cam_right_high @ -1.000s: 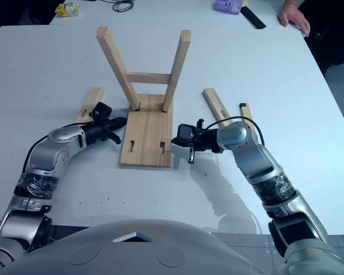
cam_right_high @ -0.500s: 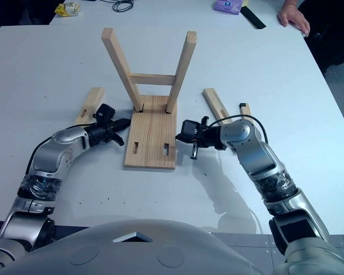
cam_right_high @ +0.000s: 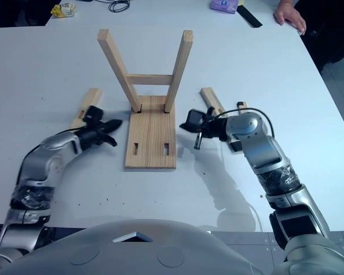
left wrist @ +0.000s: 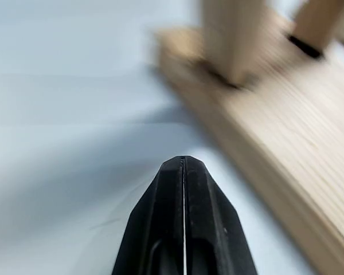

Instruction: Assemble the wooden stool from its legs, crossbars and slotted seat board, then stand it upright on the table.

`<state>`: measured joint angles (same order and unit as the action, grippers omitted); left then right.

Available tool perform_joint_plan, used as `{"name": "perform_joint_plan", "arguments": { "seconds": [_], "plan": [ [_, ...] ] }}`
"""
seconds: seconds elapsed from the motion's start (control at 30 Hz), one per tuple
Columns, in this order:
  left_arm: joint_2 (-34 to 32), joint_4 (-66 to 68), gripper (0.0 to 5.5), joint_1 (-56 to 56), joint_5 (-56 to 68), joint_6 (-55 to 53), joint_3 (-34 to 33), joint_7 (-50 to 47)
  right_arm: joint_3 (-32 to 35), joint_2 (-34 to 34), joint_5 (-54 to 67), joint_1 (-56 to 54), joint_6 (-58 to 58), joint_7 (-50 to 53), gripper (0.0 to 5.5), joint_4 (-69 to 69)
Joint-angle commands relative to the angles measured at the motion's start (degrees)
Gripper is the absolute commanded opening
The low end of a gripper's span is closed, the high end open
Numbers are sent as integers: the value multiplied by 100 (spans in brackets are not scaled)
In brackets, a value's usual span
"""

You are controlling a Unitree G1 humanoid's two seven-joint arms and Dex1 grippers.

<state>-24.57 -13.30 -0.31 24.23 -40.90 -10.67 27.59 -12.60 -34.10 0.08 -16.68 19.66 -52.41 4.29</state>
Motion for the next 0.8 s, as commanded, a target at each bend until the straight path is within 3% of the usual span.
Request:
{"name": "perform_joint_plan", "arguments": {
  "seconds": [0.03, 0.2, 0.4, 0.6, 0.8],
  "plan": [
    [446, -1655, 0, 651, 633, -503, -1446, -1048, 871, 226, 15, -44, 538, 1125, 2, 35],
    [882, -2400, 0, 1162, 164, -574, -912, -1889, 1302, 815, -99, 348, 1086, 2413, 2, 297],
    [909, -1835, 0, 957, -994, 182, -339, -2540, 1834, 1383, -248, -229, 866, 3904, 2, -387],
    [1522, -1764, 0, 796, -1207, 514, -135, -2986, 1922, 1519, -292, -556, 762, 4411, 2, -720],
    [1675, -1896, 88, 695, -1202, 600, 235, -2805, 1816, 1720, -224, -460, 821, 4483, 0, -459]
  ]
}}
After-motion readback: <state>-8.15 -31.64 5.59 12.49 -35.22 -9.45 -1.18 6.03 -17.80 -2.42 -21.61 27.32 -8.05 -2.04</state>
